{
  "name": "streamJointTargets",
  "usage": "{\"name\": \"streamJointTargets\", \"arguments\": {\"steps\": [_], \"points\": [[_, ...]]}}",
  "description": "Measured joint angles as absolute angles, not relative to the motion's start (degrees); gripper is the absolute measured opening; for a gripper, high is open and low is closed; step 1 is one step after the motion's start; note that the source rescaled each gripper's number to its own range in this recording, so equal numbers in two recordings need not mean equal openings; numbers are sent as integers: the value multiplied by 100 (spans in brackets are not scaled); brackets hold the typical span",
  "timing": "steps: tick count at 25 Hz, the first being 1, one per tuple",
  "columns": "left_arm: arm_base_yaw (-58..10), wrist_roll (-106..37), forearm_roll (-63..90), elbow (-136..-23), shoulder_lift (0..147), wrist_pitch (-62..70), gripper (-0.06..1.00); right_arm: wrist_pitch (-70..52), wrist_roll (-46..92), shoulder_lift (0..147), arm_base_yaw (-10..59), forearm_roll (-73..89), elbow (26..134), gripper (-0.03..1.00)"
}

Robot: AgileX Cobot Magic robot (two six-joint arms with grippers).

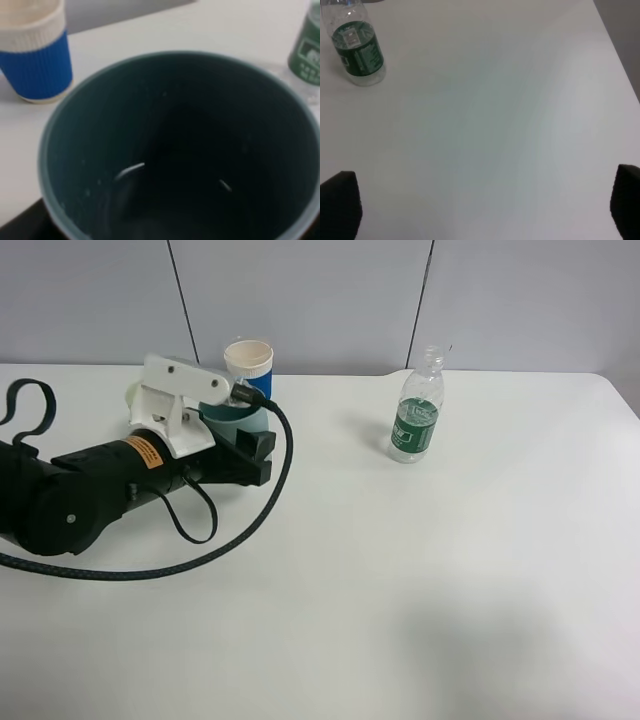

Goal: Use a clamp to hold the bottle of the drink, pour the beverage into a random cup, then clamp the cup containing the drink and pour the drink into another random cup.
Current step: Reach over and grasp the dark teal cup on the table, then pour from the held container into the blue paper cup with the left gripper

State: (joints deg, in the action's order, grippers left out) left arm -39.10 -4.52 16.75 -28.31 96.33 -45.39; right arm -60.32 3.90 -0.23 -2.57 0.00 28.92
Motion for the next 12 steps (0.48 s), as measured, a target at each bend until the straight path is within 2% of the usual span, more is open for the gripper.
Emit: {"name": "streamJointTargets", "arguments": {"steps": [12], "points": [[-3910, -1310, 3174, -2832, 8870, -4179, 3, -6032, 390, -23, -257, 0, 2892, 100]]}}
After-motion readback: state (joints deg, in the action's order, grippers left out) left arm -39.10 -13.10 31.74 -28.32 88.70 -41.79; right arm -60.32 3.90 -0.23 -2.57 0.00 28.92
